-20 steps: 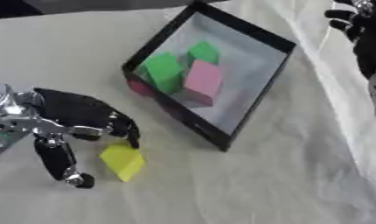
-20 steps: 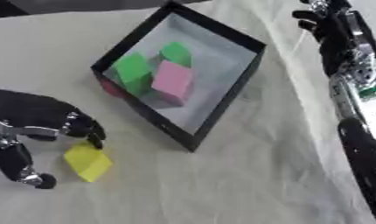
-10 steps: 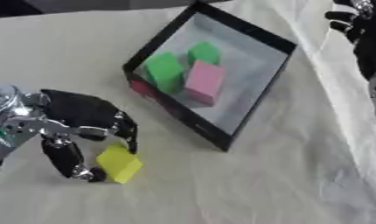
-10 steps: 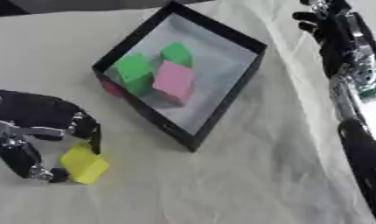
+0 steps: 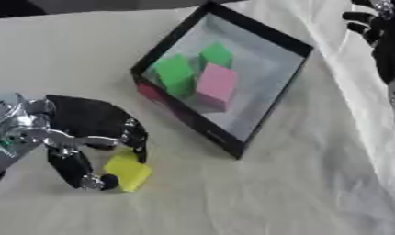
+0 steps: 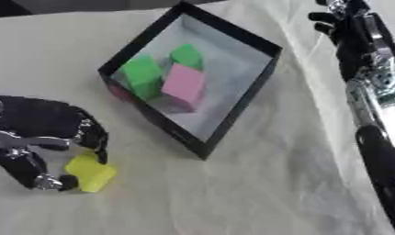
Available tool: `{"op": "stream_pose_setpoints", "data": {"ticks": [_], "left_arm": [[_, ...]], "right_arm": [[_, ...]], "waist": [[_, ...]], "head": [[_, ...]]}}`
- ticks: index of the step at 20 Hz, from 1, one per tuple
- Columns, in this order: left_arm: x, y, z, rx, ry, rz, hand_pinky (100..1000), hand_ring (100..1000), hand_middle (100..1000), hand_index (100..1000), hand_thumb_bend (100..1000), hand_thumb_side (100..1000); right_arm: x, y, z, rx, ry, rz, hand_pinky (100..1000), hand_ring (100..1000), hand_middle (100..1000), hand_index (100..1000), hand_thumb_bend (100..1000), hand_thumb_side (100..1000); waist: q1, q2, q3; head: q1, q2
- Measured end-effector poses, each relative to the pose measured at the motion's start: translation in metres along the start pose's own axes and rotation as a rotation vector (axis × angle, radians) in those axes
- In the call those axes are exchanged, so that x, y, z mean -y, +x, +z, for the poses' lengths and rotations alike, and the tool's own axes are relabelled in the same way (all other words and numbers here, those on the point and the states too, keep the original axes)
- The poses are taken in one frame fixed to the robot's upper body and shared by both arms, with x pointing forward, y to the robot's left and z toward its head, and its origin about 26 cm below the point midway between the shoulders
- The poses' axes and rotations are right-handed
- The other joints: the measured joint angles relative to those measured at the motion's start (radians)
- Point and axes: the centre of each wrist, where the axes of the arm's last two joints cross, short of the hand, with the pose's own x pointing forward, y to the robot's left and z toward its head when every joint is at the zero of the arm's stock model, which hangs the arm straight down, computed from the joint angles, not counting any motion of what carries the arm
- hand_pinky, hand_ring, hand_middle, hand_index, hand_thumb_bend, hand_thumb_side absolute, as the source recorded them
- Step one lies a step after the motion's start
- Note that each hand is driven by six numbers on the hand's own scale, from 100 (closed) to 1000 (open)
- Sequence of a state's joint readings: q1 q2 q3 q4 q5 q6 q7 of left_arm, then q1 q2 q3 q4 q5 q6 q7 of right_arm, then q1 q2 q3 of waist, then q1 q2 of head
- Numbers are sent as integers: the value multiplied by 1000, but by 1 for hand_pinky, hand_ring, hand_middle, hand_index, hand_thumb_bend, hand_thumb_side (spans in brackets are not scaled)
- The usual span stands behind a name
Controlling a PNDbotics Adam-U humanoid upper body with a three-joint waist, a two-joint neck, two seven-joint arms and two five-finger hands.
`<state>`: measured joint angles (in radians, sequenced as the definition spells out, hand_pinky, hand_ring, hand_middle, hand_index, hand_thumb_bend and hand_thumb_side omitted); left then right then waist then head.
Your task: Pick up objects on the table and place them in the box.
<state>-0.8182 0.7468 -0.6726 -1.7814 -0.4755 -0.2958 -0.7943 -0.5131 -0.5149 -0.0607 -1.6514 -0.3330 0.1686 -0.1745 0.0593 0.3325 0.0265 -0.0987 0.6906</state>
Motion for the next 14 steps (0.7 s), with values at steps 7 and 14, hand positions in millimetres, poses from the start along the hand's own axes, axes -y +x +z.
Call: {"op": "stream_pose_setpoints", "data": {"ticks": [7, 14], "left_arm": [[-10, 5, 9, -13, 92, -5, 728, 591, 526, 614, 119, 100], [-63, 23, 59, -38, 328, -34, 735, 597, 531, 618, 134, 100]], "right_arm": [[0, 0, 0, 0, -2, 0, 889, 783, 816, 901, 100, 656], [2, 0, 1, 3, -10, 6, 889, 784, 816, 901, 100, 649]], "waist": [[0, 0, 2], [0, 0, 17]], "head": [[-1, 0], [-12, 1]]}}
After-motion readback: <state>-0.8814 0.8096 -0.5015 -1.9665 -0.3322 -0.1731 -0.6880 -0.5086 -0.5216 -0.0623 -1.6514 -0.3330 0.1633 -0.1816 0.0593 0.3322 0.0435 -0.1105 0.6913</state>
